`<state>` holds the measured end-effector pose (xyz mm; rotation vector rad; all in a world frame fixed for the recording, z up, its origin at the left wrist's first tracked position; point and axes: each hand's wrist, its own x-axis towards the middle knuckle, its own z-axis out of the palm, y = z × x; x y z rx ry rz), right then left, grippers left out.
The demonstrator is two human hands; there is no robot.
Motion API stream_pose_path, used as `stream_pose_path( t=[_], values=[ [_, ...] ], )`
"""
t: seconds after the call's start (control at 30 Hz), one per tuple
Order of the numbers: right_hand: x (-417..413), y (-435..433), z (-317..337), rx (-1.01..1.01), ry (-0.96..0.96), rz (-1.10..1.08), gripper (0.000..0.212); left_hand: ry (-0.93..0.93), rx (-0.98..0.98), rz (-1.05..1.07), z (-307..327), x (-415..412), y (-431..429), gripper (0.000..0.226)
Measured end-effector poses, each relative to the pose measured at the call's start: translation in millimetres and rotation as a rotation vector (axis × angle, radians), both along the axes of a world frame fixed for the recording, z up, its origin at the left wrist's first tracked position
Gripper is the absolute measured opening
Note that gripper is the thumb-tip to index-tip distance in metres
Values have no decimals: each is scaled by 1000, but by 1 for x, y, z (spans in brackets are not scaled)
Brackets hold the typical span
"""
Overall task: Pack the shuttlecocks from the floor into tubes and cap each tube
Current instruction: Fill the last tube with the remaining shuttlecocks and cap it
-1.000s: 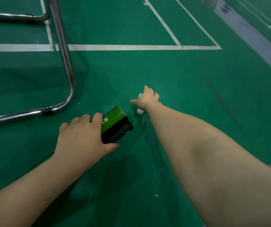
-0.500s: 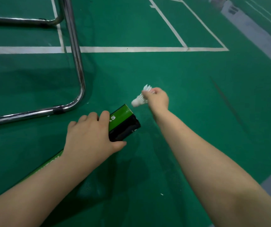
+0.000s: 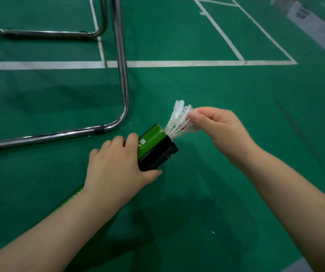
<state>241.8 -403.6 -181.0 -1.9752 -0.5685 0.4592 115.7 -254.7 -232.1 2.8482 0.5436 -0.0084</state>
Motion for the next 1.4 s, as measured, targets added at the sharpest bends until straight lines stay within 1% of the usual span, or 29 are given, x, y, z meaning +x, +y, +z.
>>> stream_pose_path(
  t=[0.1, 0.13, 0.2, 0.23, 0.33, 0.43, 0.5, 0.57, 0.63, 0.7, 0.77, 0.87, 0.9, 0.93, 0.97, 1.07, 1.1, 1.17, 1.27, 1.4],
  values=[
    [-11, 7, 7, -92, 148, 190, 17, -28, -36, 18, 6, -5, 3, 73],
    [-12, 8, 10, -127, 209, 250, 21, -36, -49, 23, 8, -7, 4, 73],
    [-11, 8, 17, -206, 290, 355, 36, -54, -72, 28, 12, -12, 5, 74],
    [-10, 8, 20, -236, 299, 393, 37, -63, -76, 31, 15, -15, 6, 73],
    [-11, 14, 27, -225, 343, 492, 25, -103, -93, 51, 21, -24, 10, 77],
    [-16, 21, 37, -171, 414, 708, 28, -183, -146, 61, 24, -36, 14, 79],
    [-20, 29, 45, -193, 436, 859, 35, -255, -151, 58, 25, -43, 16, 76],
    [-25, 38, 50, -247, 430, 961, 42, -305, -153, 62, 27, -49, 18, 73],
    [-33, 51, 53, -352, 394, 1046, 41, -326, -160, 52, 29, -55, 18, 74],
    [-41, 62, 57, -480, 306, 1125, 35, -346, -152, 41, 30, -61, 18, 72],
    [-48, 69, 62, -565, 223, 1122, 32, -365, -148, 47, 32, -66, 21, 71],
    [-62, 77, 66, -607, 99, 1022, 37, -381, -154, 67, 35, -74, 27, 75],
    [-68, 80, 67, -615, 64, 991, 43, -377, -162, 78, 37, -77, 30, 77],
    [-73, 83, 69, -611, 35, 961, 48, -371, -173, 87, 39, -79, 32, 78],
    [-78, 85, 71, -605, 12, 928, 48, -368, -183, 93, 42, -81, 35, 77],
    [-95, 93, 85, -551, -50, 831, 22, -428, -201, 99, 50, -90, 42, 65],
    [-101, 97, 91, -533, -76, 812, 20, -447, -209, 101, 54, -93, 45, 62],
    [-113, 104, 101, -515, -137, 780, 26, -451, -224, 103, 62, -102, 52, 62],
    [-130, 112, 117, -503, -241, 708, 34, -458, -212, 93, 81, -115, 61, 68],
    [-155, 120, 145, -434, -301, 647, 35, -471, -205, 75, 113, -134, 74, 73]
  ],
)
